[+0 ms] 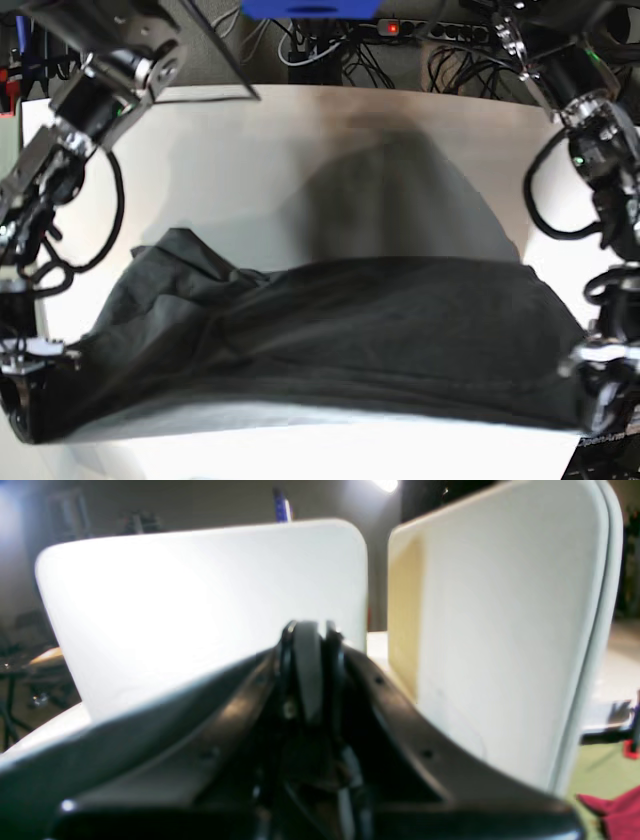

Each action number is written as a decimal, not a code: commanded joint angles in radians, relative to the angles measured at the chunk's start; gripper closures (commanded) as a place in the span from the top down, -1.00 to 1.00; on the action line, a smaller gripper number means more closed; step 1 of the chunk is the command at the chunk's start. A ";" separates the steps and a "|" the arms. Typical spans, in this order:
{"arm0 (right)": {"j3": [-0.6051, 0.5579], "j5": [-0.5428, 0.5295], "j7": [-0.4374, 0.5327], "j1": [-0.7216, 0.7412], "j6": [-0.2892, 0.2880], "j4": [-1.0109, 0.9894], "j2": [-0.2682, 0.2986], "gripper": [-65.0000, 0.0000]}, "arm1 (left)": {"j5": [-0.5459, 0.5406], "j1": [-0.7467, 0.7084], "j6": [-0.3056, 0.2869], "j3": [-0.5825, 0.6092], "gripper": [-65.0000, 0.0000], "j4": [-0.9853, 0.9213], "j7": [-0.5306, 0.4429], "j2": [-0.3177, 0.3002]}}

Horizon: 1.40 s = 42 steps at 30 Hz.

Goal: Layout the t-shirt on the table in an organized manner, then fold the t-shirt properly
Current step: 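Lay the lifted shirt over itself, folding it in half lengthwise, then release and regrasp the folded shirt's edge with both grippers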

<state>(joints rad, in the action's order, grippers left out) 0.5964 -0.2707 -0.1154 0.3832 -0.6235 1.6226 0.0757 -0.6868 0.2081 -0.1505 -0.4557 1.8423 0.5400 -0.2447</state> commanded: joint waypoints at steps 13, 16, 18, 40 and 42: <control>-0.204 -0.019 0.035 0.294 0.004 -0.577 0.192 -1.00 | 0.356 0.202 0.001 0.191 -0.99 -0.401 -0.197 -0.020; -0.238 -0.017 0.035 0.365 0.004 -0.732 0.220 -1.00 | 0.413 0.267 0.001 0.228 -0.99 -0.511 -0.194 -0.020; -0.286 -0.017 0.038 0.411 0.004 -0.845 0.238 -1.00 | 0.450 0.305 0.001 0.249 -0.99 -0.588 -0.188 -0.020; -0.544 -0.019 0.107 0.587 0.112 -1.174 0.247 -0.38 | 0.559 0.482 0.002 0.286 0.28 -0.988 -0.194 -0.049; -0.545 -0.019 0.084 0.586 0.112 -1.174 0.247 -0.13 | 0.557 0.479 0.002 0.286 0.28 -0.987 -0.188 -0.051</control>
<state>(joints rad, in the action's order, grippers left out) 0.0509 -0.2710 -0.0563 0.9276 -0.5034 0.4316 0.3134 -0.1238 0.6487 -0.1463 -0.1665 0.8310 0.3710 -0.2832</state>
